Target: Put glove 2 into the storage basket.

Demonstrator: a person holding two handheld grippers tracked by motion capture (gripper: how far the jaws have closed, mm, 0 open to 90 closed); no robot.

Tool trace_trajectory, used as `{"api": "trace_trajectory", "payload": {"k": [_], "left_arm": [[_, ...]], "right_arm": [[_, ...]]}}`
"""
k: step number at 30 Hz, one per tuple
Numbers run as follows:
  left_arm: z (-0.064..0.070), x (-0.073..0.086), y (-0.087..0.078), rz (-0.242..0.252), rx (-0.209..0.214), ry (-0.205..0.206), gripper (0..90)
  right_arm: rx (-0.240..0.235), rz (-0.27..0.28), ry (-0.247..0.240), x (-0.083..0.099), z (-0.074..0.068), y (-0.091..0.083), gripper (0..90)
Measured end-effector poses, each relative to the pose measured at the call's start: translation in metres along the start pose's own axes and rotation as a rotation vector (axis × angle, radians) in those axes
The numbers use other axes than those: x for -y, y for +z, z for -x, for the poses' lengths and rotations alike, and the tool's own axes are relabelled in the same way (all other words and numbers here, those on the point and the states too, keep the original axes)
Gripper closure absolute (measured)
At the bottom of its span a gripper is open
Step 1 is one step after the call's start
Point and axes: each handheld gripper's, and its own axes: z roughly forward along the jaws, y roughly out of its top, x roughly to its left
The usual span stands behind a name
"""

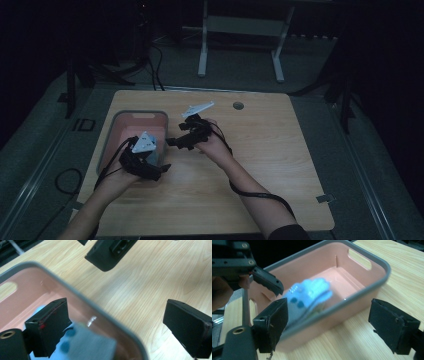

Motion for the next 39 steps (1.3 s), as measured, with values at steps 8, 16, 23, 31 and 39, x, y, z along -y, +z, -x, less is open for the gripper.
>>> {"api": "trace_trajectory", "payload": {"k": [8, 16, 23, 31, 39], "left_arm": [[0.022, -0.015, 0.011, 0.024, 0.054, 0.044, 6.0], [0.046, -0.024, 0.031, 0.029, 0.120, 0.062, 5.9], [0.060, -0.027, 0.045, 0.027, 0.162, 0.080, 5.9], [0.074, -0.026, 0.065, 0.025, 0.220, 0.096, 5.9], [0.086, -0.025, 0.081, 0.017, 0.266, 0.116, 5.9]], "right_arm": [[0.017, 0.000, 0.005, 0.023, 0.007, -0.023, 15.1], [0.037, -0.009, 0.013, 0.047, 0.016, -0.042, 15.0], [0.052, -0.031, 0.015, 0.064, 0.022, -0.050, 15.0], [0.067, -0.034, 0.022, 0.092, 0.027, -0.061, 15.0], [0.070, -0.053, 0.033, 0.122, 0.031, -0.065, 15.0]]}}
